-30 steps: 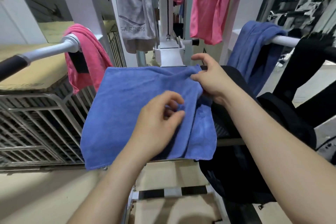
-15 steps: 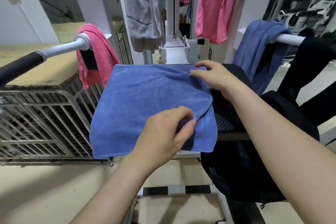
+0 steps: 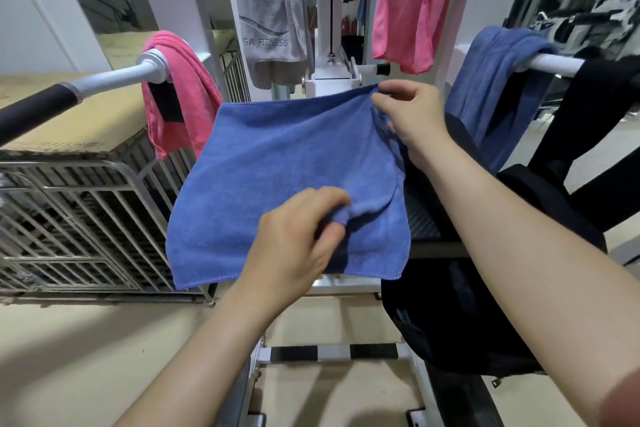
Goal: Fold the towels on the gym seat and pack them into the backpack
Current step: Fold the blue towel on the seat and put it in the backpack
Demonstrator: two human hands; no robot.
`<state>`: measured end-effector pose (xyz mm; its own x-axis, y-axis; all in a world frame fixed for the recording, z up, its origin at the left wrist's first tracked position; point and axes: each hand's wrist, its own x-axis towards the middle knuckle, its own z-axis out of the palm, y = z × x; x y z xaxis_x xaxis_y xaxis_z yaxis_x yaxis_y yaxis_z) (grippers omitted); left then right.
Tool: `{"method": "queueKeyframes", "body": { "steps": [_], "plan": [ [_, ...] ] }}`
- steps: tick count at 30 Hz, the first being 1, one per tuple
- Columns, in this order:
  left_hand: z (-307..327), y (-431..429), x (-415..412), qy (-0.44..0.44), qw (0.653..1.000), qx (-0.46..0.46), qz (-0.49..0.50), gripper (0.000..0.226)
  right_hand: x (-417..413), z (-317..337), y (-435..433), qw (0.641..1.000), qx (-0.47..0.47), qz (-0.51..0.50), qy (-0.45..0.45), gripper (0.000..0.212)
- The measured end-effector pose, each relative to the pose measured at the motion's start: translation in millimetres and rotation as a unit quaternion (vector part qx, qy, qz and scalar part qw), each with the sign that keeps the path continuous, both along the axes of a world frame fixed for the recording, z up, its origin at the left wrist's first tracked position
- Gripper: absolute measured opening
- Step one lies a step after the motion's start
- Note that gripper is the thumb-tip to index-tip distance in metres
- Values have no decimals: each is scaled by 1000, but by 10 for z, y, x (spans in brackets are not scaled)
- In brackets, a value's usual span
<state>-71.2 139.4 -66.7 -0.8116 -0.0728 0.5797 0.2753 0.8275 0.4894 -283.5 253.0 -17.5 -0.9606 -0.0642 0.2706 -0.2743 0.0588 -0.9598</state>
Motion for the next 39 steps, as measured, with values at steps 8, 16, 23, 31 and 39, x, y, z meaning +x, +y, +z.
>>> {"method": "queueKeyframes", "body": {
  "steps": [8, 16, 23, 31, 39],
  "plan": [
    [27, 137, 39, -68, 997, -36, -22, 31, -6, 0, 28, 945, 301, -73, 104, 50],
    [-91, 250, 79, -75, 943, -309, -100, 15, -68, -123, 92, 899, 429, -42, 83, 52],
    [461, -538, -437, -45, 998, 5, 51, 18, -227, -80, 85, 890, 454, -4, 47, 58],
    [394, -1736, -1586, -222, 937, -132, 234, 40, -474, -34, 6, 887, 456, 22, 63, 39],
    [682, -1876, -1636, -294, 945, -2, 139, 27, -756, -46, 34, 920, 384, 33, 69, 16]
  ]
}}
